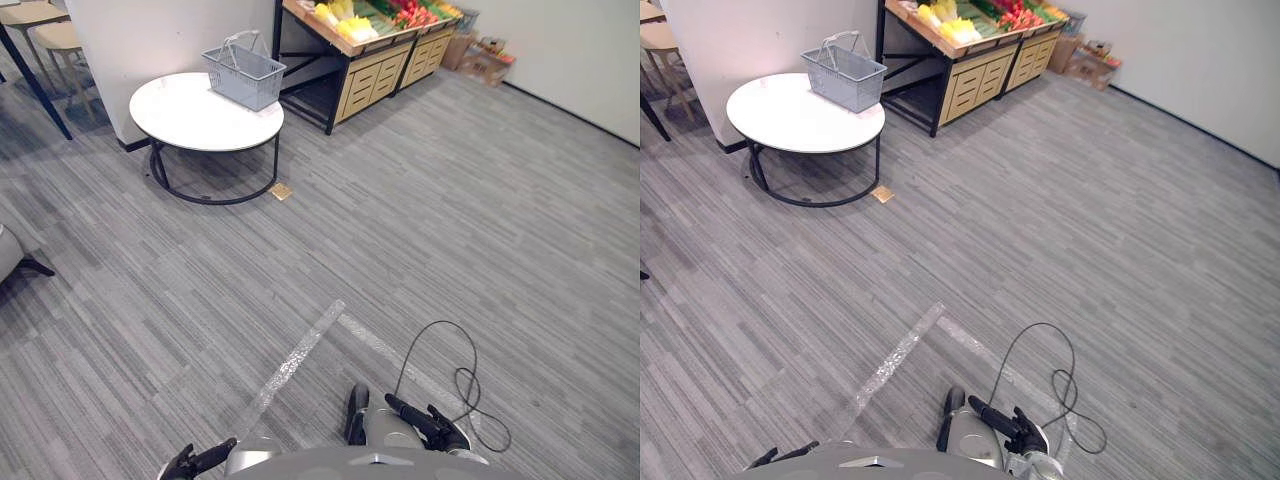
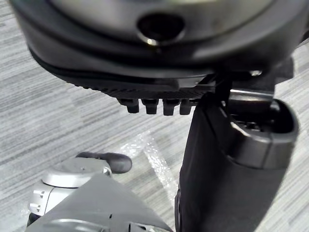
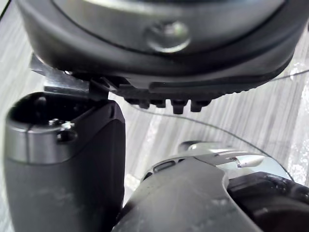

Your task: Pick vegetable in the basket

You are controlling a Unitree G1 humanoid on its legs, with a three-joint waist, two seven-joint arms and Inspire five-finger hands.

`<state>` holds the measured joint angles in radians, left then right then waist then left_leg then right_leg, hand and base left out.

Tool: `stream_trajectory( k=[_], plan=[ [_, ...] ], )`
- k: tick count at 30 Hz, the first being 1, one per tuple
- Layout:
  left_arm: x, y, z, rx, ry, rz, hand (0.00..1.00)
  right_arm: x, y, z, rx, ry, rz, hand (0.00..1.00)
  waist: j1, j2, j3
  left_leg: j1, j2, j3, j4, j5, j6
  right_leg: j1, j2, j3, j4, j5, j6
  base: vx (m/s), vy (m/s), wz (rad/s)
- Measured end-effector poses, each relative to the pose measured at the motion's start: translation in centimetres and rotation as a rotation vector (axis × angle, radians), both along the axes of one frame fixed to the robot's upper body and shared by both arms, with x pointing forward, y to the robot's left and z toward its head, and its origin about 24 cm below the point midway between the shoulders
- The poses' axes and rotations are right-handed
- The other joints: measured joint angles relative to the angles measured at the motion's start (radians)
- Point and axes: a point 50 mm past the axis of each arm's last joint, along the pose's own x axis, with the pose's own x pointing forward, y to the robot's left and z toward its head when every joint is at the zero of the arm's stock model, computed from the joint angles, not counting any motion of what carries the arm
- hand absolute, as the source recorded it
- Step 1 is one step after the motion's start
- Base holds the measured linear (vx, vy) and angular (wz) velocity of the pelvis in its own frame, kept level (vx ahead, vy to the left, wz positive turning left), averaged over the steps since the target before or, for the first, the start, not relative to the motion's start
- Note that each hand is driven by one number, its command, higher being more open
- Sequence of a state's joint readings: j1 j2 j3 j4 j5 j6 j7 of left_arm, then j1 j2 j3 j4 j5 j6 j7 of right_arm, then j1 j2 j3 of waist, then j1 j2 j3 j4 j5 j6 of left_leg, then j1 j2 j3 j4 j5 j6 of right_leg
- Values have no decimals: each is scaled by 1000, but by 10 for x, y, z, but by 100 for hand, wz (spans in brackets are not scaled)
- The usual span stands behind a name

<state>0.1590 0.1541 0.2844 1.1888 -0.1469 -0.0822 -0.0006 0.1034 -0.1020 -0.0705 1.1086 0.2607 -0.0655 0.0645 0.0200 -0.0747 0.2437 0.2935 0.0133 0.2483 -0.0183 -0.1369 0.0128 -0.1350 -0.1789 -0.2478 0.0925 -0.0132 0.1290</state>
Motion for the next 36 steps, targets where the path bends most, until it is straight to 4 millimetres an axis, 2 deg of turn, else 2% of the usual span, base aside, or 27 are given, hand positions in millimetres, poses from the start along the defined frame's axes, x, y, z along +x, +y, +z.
stream_trajectory(
  k=[3,4,5,6,7,8,9,10,11,13,14,16,18,19,20,21,22,24,25,26,27,29,32,33,36],
  plan=[
    [1,-2,0,-1,6,-35,100,6,-2,3,-12,-32,0,100,-17,0,1,17,-9,-43,23,-54,-22,-32,-15,-9,68,-6,-17,372,-123,51],
    [3,-2,0,4,5,-52,100,9,-3,4,-14,-45,4,100,-24,5,-2,6,10,-68,90,-117,-40,-57,-11,-10,166,-23,-45,479,-204,54],
    [4,-2,0,7,2,-59,100,10,-4,5,-18,-46,5,100,-25,10,-5,-5,23,-77,129,-151,-50,-69,-7,-14,211,-33,-62,536,-250,63],
    [6,-2,1,10,-2,-73,100,9,-5,4,-20,-43,6,100,-29,24,-17,-29,61,-97,215,-212,-62,-74,9,-24,265,-52,-92,725,-348,56],
    [5,-5,-1,-1,4,-69,100,10,-13,5,-39,-35,8,100,-29,53,-35,-70,122,-101,352,-257,-74,-59,44,-60,301,-58,-114,732,-371,56],
    [9,-6,0,-5,-10,-65,100,10,-15,5,-47,-24,13,100,-32,68,-42,-121,151,-98,454,-256,-72,-50,58,-81,301,-78,-125,764,-401,50],
    [20,-11,0,-19,-50,-59,100,8,-21,5,-73,-2,16,100,-25,93,-47,-209,220,-83,659,-204,-53,-10,86,-115,281,-91,-138,502,-272,41],
    [27,-12,1,-24,-72,-51,100,8,-25,6,-89,1,15,100,-25,116,-46,-265,268,-71,806,-121,-32,46,117,-129,235,-98,-148,658,-316,30],
    [32,-11,2,-26,-92,-36,100,5,-27,5,-102,19,29,100,-21,120,-38,-316,331,-50,980,-95,-25,135,151,-128,166,-100,-152,523,-225,12],
    [37,-14,3,-34,-116,-44,100,3,-24,3,-104,39,60,100,-20,109,-31,-347,354,-2,1129,-119,-28,266,163,-107,78,-100,-153,590,-229,-10],
    [42,-19,4,-47,-142,-50,100,4,-23,3,-108,45,82,100,-19,106,-29,-373,344,20,1152,-143,-30,324,161,-87,43,-100,-153,515,-162,-24],
    [48,-25,5,-69,-184,-35,100,8,-23,3,-112,50,105,100,-4,103,-25,-429,322,52,1104,-188,-44,386,157,-28,5,-103,-157,519,2,-54],
    [54,-24,8,-71,-231,-2,100,16,-19,3,-103,39,101,100,17,87,-3,-469,283,84,952,-214,-46,430,128,0,10,-107,-159,444,123,-62],
    [59,-22,10,-65,-255,8,100,17,-17,3,-91,33,81,100,23,74,13,-491,247,86,794,-200,-53,454,96,1,33,-120,-139,309,130,-41],
    [60,-22,10,-66,-262,12,100,16,-16,3,-87,31,74,100,25,70,19,-495,230,78,700,-164,-56,464,79,-2,49,-134,-119,353,170,-44],
    [58,-30,8,-85,-254,16,100,10,-21,3,-91,37,64,100,23,99,8,-491,208,39,442,20,-49,474,85,-9,71,-172,-69,351,201,-35],
    [61,-24,10,-72,-256,18,100,11,-17,3,-82,32,73,100,24,84,14,-485,178,32,418,124,-2,491,48,-8,69,-225,-56,330,189,-17],
    [67,-16,13,-40,-265,14,100,15,-4,2,-54,11,88,100,3,40,12,-480,121,27,349,141,6,469,58,-1,9,-230,-70,252,116,22],
    [69,-13,13,-36,-266,12,100,17,-1,3,-46,-2,90,100,5,27,17,-478,101,28,342,142,8,458,70,0,-24,-209,-71,166,51,31],
    [68,-13,13,-37,-259,12,100,18,-1,3,-46,-11,89,100,4,26,18,-477,95,28,346,138,12,458,73,-19,-28,-208,-71,162,34,22],
    [66,-16,11,-41,-245,6,100,20,-1,4,-48,-15,91,100,6,28,17,-470,95,27,348,132,10,472,66,-10,-42,-182,-65,116,50,-4],
    [60,-18,8,-54,-226,31,100,22,-3,5,-52,-27,93,100,16,38,23,-444,105,50,332,126,0,474,66,31,-49,-167,-56,94,42,-34],
    [56,-17,7,-52,-210,30,100,21,-2,4,-47,-27,95,100,15,32,14,-422,112,85,306,123,-10,458,58,71,-48,-166,-53,-4,1,-50],
    [56,-17,7,-50,-208,30,100,22,-2,5,-41,-31,100,100,14,33,10,-428,121,102,313,108,-26,441,55,93,-48,-167,-52,-28,25,-53],
    [56,-16,7,-51,-213,28,100,21,-3,5,-40,-27,105,100,17,30,-5,-481,139,120,397,56,-24,397,49,134,-45,-192,-41,-9,81,-50]
  ],
)
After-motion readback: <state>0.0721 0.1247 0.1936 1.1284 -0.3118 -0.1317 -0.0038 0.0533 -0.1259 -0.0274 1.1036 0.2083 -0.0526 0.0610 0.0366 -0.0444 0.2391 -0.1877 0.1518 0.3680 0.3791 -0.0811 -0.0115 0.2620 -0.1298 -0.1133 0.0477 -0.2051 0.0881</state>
